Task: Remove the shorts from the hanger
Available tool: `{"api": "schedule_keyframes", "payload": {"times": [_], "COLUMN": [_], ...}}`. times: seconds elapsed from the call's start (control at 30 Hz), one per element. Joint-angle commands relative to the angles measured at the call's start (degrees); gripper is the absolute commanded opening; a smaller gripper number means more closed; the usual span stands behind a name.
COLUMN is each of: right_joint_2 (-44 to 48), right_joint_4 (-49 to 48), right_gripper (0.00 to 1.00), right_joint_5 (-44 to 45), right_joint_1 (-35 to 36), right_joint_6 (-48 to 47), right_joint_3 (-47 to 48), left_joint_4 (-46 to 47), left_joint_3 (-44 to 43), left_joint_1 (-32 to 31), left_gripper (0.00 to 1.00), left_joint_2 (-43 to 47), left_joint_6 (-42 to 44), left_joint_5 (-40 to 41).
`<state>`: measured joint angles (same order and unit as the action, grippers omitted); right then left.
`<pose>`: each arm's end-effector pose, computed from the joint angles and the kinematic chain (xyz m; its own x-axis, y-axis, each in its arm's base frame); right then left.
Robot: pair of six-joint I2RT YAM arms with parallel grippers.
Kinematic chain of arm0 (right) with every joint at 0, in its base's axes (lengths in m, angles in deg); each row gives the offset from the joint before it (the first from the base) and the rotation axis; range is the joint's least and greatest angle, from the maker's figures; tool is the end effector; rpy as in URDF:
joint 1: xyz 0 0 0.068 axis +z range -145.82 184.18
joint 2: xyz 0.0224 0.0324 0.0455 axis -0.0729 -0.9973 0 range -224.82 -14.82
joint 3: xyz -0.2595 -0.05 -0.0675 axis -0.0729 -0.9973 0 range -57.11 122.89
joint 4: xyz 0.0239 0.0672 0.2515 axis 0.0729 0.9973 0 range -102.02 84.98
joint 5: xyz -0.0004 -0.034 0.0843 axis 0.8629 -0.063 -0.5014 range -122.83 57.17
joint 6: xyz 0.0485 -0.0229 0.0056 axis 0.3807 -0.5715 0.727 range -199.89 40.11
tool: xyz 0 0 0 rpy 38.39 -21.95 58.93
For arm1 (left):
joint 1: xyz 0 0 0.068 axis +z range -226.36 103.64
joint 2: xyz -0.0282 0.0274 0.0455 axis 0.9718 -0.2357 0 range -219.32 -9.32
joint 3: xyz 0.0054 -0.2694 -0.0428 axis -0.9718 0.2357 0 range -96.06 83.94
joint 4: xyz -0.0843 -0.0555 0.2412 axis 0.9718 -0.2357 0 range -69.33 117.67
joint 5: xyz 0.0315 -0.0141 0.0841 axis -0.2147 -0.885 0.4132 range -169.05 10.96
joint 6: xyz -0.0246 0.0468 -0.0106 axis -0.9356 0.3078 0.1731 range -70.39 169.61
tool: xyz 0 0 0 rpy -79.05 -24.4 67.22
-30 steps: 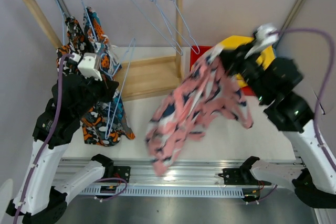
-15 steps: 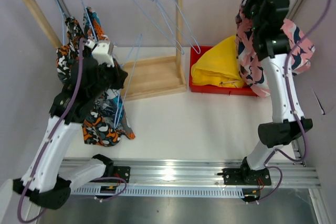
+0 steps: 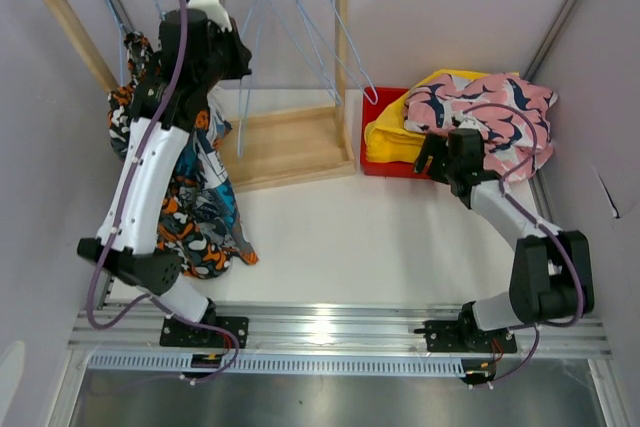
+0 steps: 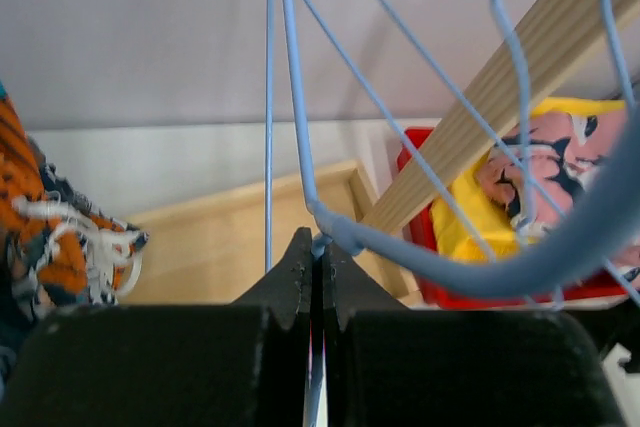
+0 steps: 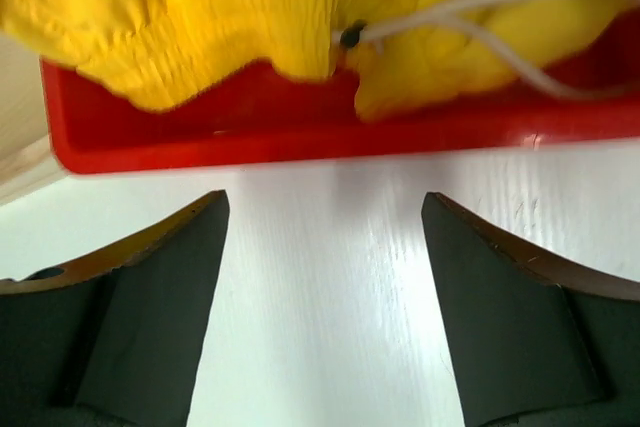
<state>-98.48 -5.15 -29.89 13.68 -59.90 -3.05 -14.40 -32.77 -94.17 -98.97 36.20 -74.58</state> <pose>0.3175 0.0513 0.2419 -0.5934 0.2469 -0.7661 0.0838 0.9656 0.2462 0.3007 -0.0936 0.5140 -0.2938 -0.1484 -0.9443 0.1697 0.9641 -0.2043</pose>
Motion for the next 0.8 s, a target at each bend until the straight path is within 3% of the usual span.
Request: {"api": "schedule_keyframes", "payload": {"times": [0.0, 0.13, 0.37, 0.77], "right_joint_2": [7.4, 9.6, 11.7, 16.6], "right_joint_4": [-12.1, -12.8, -12.3, -11.5], "right_gripper": [0.84, 0.83, 0.81, 0.79], "right_joint_5": [-3.9, -3.8, -4.6, -5.7], "right_joint_1": [1.5, 3.2, 3.3, 3.4], "right_joint_6": [5.4, 5.2, 4.2, 3.1], "right_joint_3": [-4.6, -8.1, -10.6, -14.1], "left_joint_4": [-1.3, -4.2, 1.6, 10.9], "left_joint_3": [-11.2, -26.4, -24.8, -31.7], "left_joint_1": [0.4, 0.6, 1.0, 5.0], "left_gripper": [0.00, 0.00, 0.00, 0.01], "left_joint_2": [-4.2, -11.6, -12.5, -23.6], "left_joint_6": [1.3, 0.4, -0.1, -2.8], "left_joint_5": [1.0, 0.9, 2.0, -1.1]}}
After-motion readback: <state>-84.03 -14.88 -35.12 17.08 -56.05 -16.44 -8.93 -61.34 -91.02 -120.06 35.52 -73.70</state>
